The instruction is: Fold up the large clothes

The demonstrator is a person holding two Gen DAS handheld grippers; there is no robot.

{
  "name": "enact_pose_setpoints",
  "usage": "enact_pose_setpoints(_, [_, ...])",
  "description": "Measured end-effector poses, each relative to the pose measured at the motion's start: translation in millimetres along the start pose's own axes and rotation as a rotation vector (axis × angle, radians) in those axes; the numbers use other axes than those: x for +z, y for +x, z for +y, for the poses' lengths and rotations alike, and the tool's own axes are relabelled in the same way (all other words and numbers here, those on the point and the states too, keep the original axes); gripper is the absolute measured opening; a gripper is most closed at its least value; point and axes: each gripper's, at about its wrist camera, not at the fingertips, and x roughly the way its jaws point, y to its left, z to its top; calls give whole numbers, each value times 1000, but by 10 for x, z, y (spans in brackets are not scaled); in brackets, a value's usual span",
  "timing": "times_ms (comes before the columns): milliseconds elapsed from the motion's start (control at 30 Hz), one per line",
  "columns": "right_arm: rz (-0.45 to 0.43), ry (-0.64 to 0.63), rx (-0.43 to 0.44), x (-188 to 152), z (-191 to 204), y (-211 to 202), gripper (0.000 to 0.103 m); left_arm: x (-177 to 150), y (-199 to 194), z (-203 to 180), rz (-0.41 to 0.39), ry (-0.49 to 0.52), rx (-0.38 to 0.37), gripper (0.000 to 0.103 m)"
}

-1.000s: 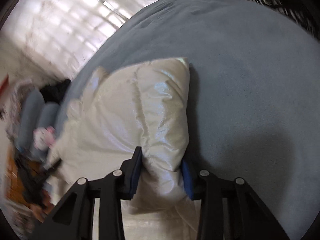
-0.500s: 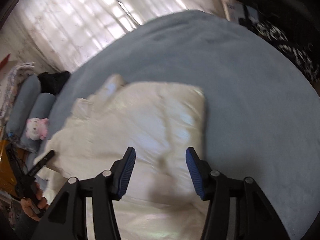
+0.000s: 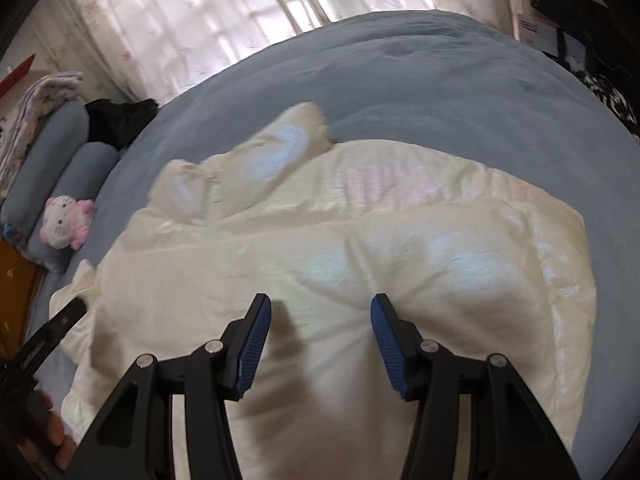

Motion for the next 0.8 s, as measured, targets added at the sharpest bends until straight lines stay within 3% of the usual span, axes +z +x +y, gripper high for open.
enact_pose_setpoints(67, [-1, 16, 24, -20, -58, 17, 51, -9, 31, -13, 9, 9, -21, 43])
enact_pose_setpoints(267, [14, -30, 7, -20, 53, 61, 53, 29, 260, -444, 80, 39, -190, 43])
enact_pose_setpoints(367, [21, -38, 17, -1, 31, 46, 53, -14, 432, -716, 84, 95, -160, 43])
enact_pose_setpoints(500, [-17, -34, 19, 62, -145, -92, 52, -11, 669, -748, 98, 137, -56, 47])
enact_pose_setpoints(633, [-90, 33, -45, 122, -593, -312, 52, -75, 767, -701, 112, 178, -40, 47])
enact_pose_setpoints(800, [-80, 144, -92, 25, -1010, -409, 52, -148, 728, -745, 101, 210, -8, 47])
